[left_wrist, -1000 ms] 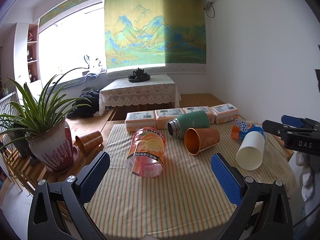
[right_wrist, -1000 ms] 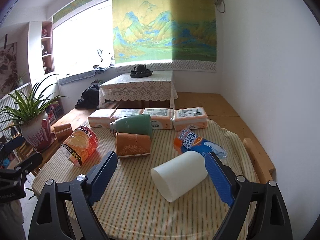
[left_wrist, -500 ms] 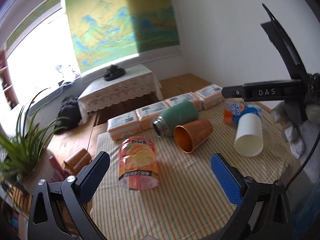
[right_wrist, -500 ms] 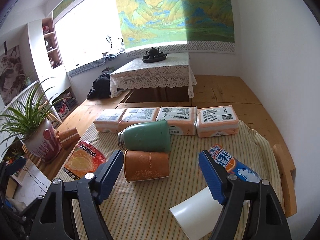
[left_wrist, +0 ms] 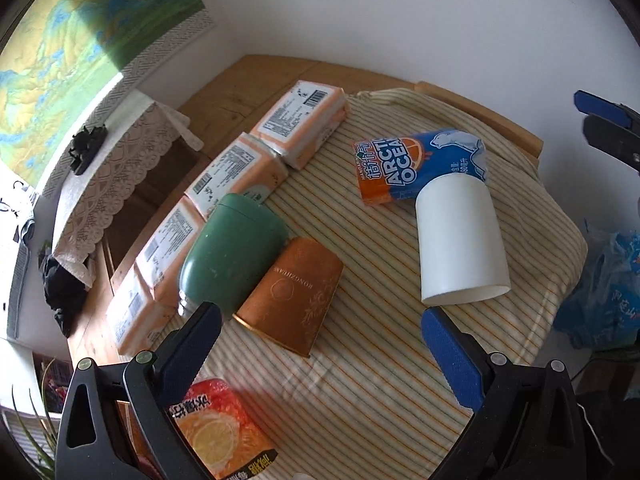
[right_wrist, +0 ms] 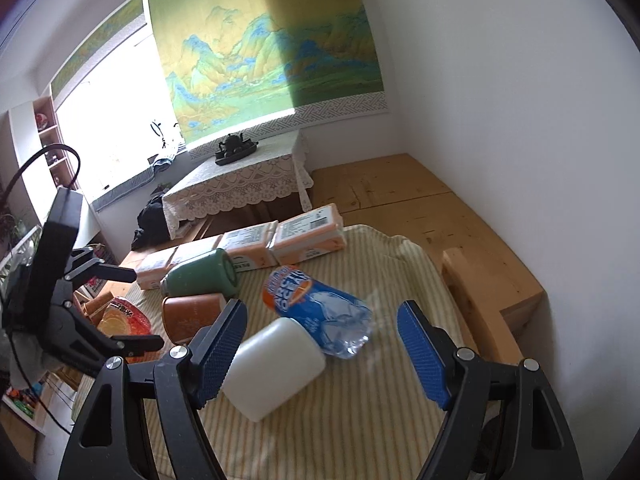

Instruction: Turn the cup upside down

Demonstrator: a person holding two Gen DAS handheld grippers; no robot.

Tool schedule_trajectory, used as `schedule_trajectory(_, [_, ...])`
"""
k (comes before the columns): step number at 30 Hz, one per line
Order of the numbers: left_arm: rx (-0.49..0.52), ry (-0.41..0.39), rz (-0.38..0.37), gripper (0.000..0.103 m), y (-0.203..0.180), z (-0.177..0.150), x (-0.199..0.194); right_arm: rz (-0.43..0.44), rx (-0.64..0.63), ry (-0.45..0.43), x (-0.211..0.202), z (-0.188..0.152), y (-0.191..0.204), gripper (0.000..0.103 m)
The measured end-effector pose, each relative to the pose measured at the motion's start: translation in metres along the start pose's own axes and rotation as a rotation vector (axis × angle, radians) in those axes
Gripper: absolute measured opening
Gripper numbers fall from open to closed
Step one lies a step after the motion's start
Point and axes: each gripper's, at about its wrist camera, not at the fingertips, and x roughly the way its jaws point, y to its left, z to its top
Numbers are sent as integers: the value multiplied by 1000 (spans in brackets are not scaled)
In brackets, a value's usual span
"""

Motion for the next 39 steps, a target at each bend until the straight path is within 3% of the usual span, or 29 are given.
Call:
schedule_trajectory(7, [30,159,-39,92,9,26,44,-22,42,2,-9,-13,-28,74])
schedule_trajectory(12, [72,183,-7,92,13,34,58,-22,63,10,-5,-15,-38,74])
schedule_trajectory(15, [57,196,-39,92,22,35,62,-22,62,10,-4,-16,-38,74])
schedule_trajectory(20, [-4,243,-119,82,35,35,74,-16,71,11,-1,-16,-37,74])
schedule_trajectory(39, [34,339,-153,80,30,20,114,18,65,23,4,-20,-29,74])
